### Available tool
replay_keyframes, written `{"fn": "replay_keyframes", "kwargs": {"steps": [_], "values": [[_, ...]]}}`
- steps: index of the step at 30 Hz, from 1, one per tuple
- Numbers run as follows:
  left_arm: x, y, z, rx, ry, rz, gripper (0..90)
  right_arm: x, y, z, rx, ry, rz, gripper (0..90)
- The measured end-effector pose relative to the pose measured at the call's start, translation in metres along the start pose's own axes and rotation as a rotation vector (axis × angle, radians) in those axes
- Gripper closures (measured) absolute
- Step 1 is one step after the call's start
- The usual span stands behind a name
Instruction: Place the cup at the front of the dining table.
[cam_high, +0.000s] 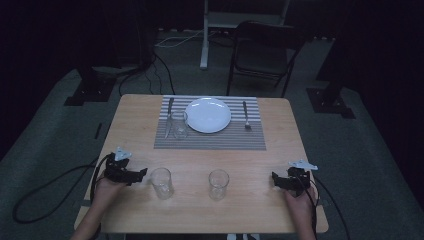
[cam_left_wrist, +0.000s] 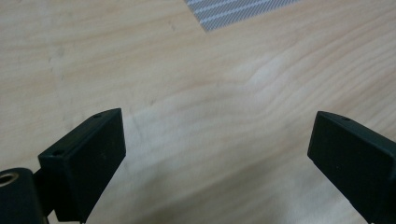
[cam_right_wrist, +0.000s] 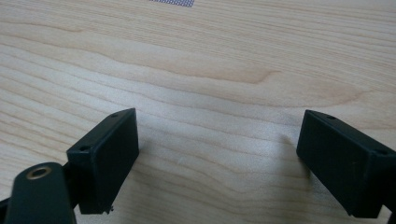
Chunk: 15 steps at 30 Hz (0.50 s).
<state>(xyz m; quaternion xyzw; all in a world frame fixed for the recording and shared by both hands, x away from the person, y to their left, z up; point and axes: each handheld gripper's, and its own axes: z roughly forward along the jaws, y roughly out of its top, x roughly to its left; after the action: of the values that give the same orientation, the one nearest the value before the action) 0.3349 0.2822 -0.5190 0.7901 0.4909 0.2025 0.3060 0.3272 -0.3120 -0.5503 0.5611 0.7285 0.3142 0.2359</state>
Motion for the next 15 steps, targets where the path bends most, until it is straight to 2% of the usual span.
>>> {"fn": "replay_keyframes", "kwargs": {"steps": [2,4,5,8,11,13,15], "values": [[0.001,-0.006,-0.003,-0.015,0.009,-0.006,4.7,0.0,0.0,0.0,0.0,-0.001,0.002,12.6],[0.003,-0.011,-0.005,-0.022,-0.005,-0.026,4.6,0.0,0.0,0.0,0.0,-0.001,0.001,12.7],[0.003,-0.011,-0.005,-0.022,-0.005,-0.026,1.6,0.0,0.0,0.0,0.0,-0.001,0.001,12.7],[0.006,-0.021,-0.009,-0.031,0.006,-0.045,1.5,0.0,0.0,0.0,0.001,-0.001,0.004,12.7],[0.006,-0.029,-0.014,-0.051,0.0,-0.069,1.5,0.0,0.0,0.0,0.001,-0.001,0.004,12.6],[0.006,-0.033,-0.017,-0.053,0.012,-0.066,1.5,0.0,0.0,0.0,0.001,-0.001,0.003,12.7],[0.005,-0.038,-0.02,-0.064,0.041,-0.066,1.5,0.0,0.0,0.0,0.001,-0.001,0.004,12.6]]}}
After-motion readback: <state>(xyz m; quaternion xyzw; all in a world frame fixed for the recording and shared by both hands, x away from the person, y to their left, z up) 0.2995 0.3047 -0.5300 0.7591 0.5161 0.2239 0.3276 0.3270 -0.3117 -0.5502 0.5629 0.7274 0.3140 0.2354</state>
